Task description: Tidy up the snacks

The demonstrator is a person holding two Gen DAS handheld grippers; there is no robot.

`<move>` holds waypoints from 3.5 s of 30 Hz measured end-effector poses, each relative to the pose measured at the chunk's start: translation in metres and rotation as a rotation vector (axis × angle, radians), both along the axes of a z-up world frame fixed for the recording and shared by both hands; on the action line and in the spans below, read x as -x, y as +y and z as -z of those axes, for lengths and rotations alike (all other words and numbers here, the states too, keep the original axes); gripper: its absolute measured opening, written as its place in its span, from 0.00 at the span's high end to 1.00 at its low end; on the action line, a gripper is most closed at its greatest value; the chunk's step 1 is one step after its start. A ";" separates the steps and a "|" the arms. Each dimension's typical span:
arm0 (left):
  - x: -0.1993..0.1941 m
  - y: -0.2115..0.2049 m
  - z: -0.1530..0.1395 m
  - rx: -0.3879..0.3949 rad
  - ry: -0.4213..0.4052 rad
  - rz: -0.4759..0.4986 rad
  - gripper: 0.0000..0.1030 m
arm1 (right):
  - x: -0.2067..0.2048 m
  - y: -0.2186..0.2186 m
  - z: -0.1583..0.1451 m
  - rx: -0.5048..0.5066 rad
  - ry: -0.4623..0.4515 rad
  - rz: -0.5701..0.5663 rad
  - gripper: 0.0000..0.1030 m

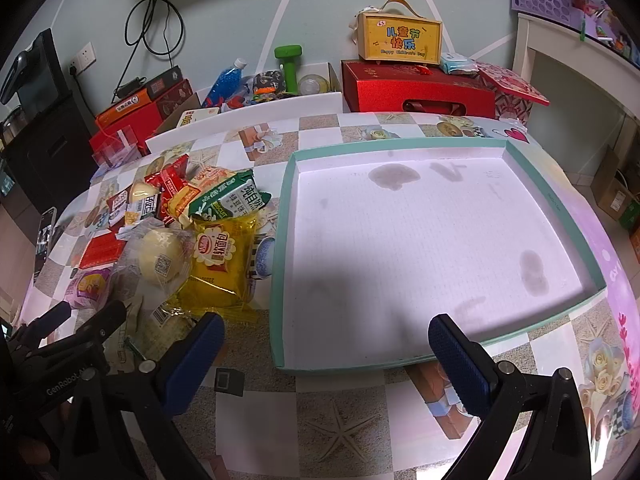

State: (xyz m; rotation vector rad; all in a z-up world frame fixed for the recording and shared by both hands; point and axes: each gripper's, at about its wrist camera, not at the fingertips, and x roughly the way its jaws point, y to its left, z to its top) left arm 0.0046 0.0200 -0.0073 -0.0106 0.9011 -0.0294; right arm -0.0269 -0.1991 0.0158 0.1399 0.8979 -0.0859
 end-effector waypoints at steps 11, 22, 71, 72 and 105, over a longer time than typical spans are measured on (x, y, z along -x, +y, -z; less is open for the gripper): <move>0.001 0.007 -0.002 0.004 0.020 -0.028 0.00 | 0.001 0.006 0.001 0.003 -0.005 -0.011 0.00; 0.004 0.049 -0.004 0.054 0.078 -0.145 0.00 | -0.003 0.055 -0.005 -0.036 -0.027 -0.170 0.00; -0.010 0.041 0.029 0.070 0.202 -0.089 0.47 | -0.025 0.119 0.048 0.069 0.048 -0.371 0.42; -0.009 0.042 0.028 0.077 0.203 -0.089 0.47 | -0.024 0.119 0.047 0.066 0.047 -0.372 0.43; 0.014 0.045 -0.034 0.199 0.036 -0.038 0.47 | 0.002 0.091 -0.018 -0.073 -0.166 -0.333 0.44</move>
